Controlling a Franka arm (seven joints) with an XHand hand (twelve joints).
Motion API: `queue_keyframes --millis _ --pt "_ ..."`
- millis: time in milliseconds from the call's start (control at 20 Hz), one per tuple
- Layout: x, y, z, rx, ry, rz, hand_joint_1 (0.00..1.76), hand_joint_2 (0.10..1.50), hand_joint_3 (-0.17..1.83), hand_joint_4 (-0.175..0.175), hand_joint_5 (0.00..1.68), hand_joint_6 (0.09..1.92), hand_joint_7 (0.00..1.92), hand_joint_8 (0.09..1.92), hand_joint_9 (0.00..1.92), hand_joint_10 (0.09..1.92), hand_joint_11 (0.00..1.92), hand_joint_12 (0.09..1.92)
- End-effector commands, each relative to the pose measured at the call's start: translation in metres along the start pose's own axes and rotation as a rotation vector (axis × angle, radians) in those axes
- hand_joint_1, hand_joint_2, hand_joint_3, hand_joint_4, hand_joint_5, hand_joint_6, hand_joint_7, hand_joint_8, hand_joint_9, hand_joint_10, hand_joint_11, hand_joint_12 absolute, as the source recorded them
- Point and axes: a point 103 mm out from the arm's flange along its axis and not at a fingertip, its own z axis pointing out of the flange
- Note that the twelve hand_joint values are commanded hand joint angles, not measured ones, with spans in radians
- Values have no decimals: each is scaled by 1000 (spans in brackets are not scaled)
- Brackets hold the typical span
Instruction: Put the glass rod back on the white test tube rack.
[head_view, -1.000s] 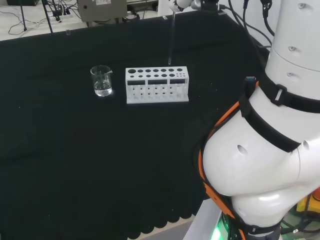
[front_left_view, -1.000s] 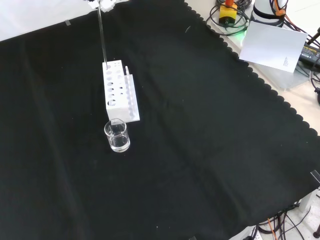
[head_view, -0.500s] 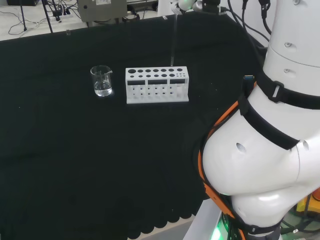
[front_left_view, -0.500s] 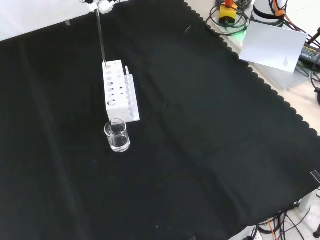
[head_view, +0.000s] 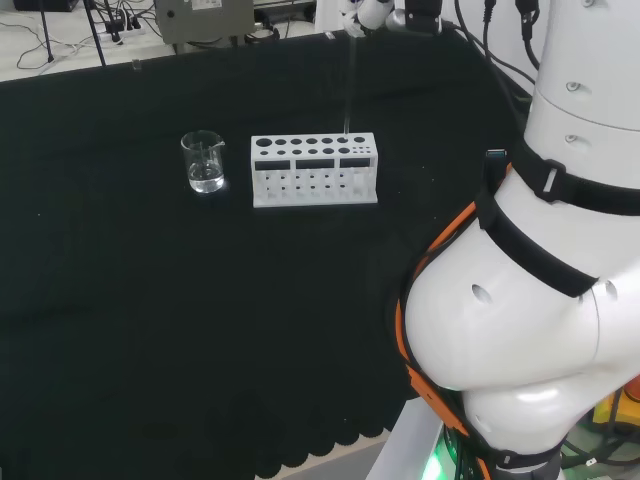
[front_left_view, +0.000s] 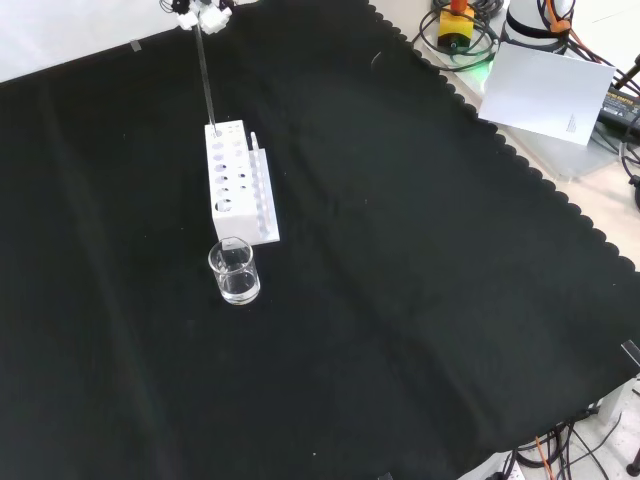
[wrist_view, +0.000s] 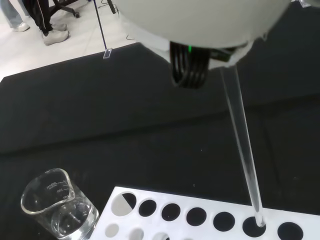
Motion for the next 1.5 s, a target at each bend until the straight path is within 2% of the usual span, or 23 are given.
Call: queue_keyframes --millis 50,400,1500 --pt "6 0 1 0 1 -6 1336 564 787 -175 1317 380 1400 763 1723 620 1398 1052" --pt "0 4 15 26 -11 14 1336 565 787 -175 1318 379 1399 765 1722 620 1398 1052" --pt "-1 16 50 84 -17 19 1336 564 787 -175 1319 377 1399 765 1723 620 1386 1046"
